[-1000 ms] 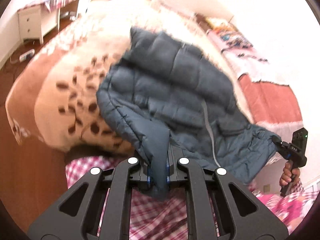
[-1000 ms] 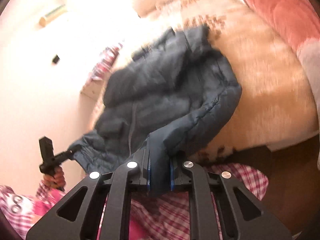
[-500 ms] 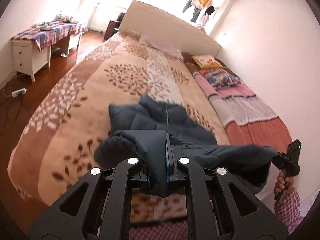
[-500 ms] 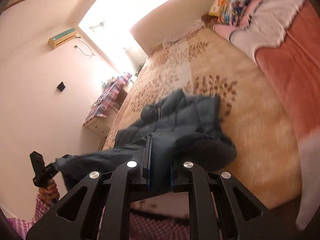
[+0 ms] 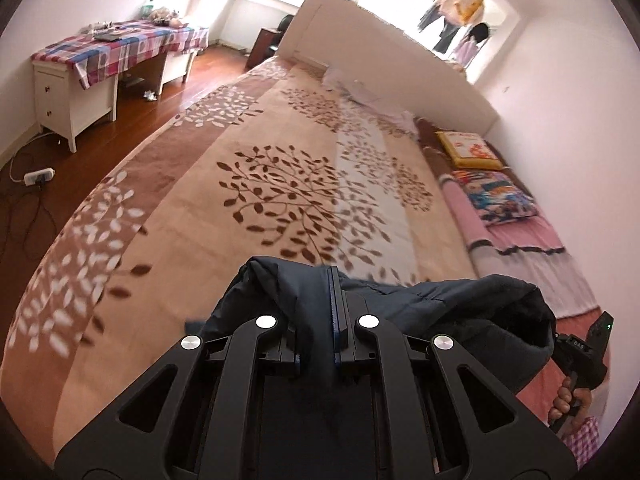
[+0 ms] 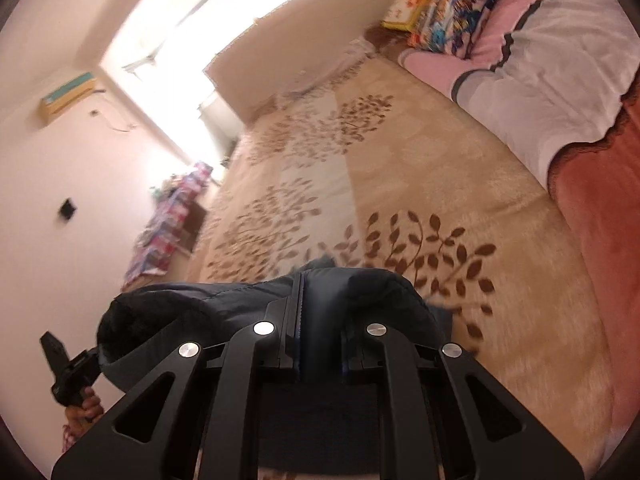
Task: Fold large clothes
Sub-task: 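Lift the hem with both grippers and fold it toward the collar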
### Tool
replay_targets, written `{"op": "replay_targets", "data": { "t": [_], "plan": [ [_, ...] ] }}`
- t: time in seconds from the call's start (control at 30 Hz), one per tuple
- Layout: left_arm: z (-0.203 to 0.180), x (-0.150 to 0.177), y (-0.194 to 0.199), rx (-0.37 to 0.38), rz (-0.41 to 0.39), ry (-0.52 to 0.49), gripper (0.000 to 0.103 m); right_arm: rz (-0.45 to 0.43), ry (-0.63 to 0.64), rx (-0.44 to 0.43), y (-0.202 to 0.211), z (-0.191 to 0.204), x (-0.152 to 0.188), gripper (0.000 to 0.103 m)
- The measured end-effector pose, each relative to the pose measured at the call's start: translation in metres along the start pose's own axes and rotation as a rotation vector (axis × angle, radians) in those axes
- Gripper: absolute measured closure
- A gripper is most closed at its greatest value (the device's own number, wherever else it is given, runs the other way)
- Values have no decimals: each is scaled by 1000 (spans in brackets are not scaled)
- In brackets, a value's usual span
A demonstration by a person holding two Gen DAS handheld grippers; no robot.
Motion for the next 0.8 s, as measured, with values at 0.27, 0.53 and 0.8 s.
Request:
{"op": "replay_targets", "data": {
  "t": [0.27, 0.53, 0.8],
  "plan": [
    [14, -20, -122, -96, 22, 3, 93, 96, -45, 106, -128, -53, -4, 89],
    [56, -1, -197, -176, 72, 46, 89, 182, -40, 149, -201, -81, 24, 89],
    [55, -1, -202, -158, 114, 93, 79, 239, -100, 110, -210, -85, 33, 83]
  ]
}}
Point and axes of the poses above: each gripper's, at about its wrist camera, not at the fingertips, and y roughly against the way its jaws point, z to its left, x to its underside, the point moved 10 cm from there along -y, roughly the way its jaws point, and after that the axes turned 14 degrees about y, right-handed, at the moved point
